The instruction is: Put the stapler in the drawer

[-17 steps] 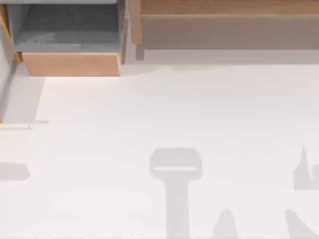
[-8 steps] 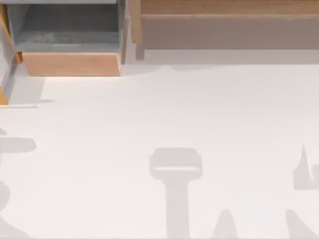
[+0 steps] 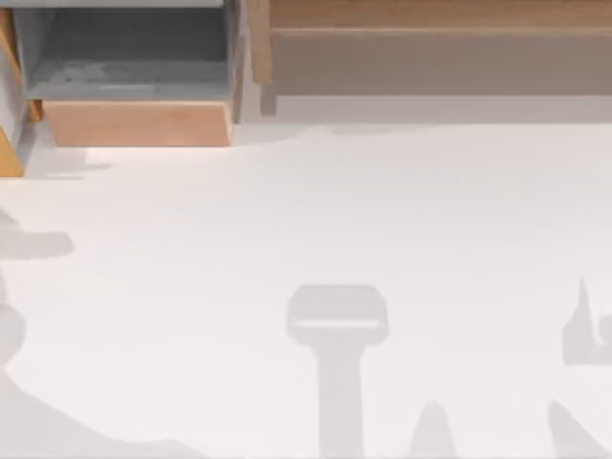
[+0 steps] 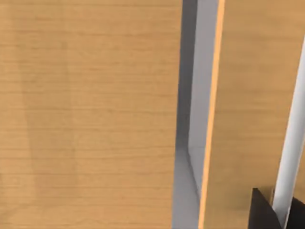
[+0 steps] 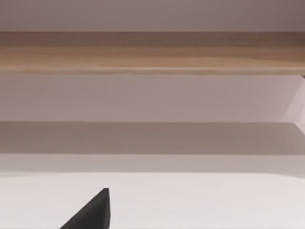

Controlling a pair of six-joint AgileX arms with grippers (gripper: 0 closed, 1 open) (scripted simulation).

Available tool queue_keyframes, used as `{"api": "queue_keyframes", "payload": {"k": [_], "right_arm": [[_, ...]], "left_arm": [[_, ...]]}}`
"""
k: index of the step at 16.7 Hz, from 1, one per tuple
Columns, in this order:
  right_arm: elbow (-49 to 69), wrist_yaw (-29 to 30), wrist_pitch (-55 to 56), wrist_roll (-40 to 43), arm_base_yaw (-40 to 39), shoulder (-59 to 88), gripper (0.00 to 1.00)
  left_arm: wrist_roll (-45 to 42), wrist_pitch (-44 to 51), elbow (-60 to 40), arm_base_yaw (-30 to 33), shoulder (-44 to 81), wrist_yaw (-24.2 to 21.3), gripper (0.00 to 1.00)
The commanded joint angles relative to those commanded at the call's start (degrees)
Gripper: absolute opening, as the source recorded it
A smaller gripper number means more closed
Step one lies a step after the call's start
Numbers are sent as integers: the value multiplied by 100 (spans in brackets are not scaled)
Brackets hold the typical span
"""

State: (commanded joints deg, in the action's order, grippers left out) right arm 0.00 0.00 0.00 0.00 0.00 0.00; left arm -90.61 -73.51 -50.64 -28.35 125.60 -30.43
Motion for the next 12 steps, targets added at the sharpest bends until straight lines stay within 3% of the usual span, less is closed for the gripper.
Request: {"api": "queue_keyframes", "payload": {"k": [12], "right_arm": [[0,0,0,0,0,0,100]], "left_arm": [[3,660,-1133,322,555,347,0]]}}
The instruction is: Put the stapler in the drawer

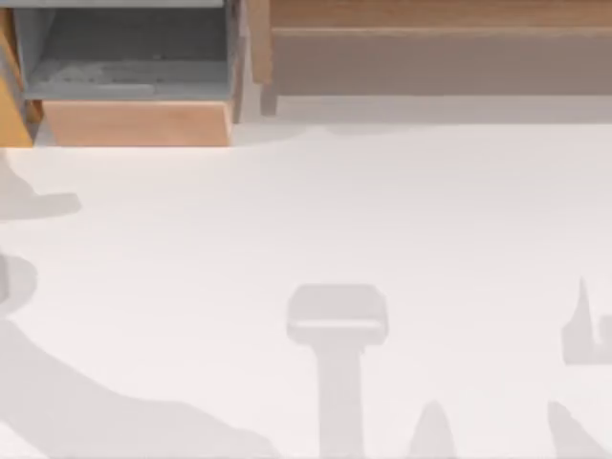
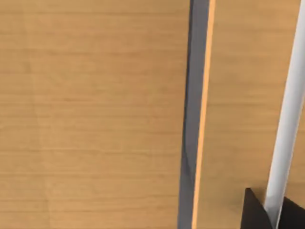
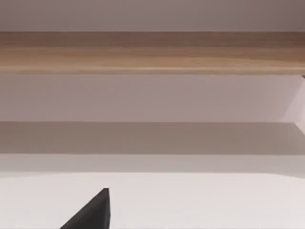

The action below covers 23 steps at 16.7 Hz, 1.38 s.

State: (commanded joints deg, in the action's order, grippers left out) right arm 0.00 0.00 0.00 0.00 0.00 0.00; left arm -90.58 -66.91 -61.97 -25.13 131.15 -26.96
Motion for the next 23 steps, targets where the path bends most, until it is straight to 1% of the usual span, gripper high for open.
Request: {"api": "queue_keyframes", "payload": {"k": [4,9,22,23], "right_arm": [[0,0,0,0,0,0,100],[0,0,0,0,0,0,100],[0,0,0,0,0,0,100],[0,0,0,0,0,0,100]], "left_arm": [[33,438,-846,205,356,198,0],[58,532,-986,252,413,238,0],[58,532,-986,252,413,238,98],[58,532,-986,252,413,238,100]]}}
